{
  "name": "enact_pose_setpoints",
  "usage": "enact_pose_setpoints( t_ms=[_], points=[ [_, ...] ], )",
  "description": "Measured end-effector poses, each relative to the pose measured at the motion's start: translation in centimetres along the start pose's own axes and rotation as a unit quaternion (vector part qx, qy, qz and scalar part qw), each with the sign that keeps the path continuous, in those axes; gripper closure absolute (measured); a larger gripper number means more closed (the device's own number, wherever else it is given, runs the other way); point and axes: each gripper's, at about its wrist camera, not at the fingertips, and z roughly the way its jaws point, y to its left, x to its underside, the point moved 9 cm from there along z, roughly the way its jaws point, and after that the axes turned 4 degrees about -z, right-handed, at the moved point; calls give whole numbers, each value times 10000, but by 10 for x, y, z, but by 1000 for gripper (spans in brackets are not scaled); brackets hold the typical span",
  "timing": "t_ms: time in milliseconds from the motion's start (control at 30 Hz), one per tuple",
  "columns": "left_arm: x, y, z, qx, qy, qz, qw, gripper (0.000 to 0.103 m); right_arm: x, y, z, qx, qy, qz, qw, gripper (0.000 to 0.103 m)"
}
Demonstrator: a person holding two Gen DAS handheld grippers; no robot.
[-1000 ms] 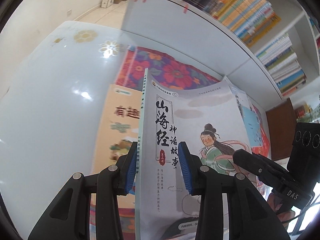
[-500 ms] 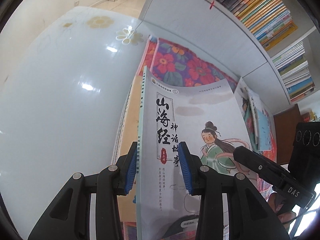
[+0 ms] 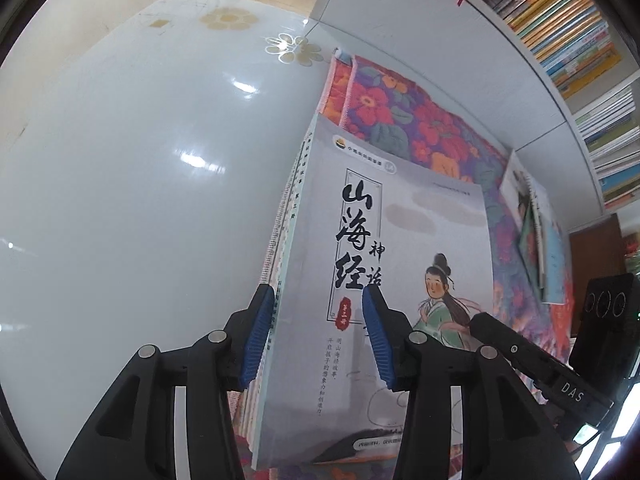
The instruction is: Organize books
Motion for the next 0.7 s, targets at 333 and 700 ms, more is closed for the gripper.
enact_pose_setpoints(
  t_ms=[333, 700],
  points=[
    [-7, 0, 4, -42, -33, -45, 10000, 61, 4, -10, 0, 9, -153, 209, 9997, 80],
    [-8, 2, 6, -116, -103, -192, 9997, 61, 7, -14, -4, -197, -111, 627, 9978, 80]
  ],
)
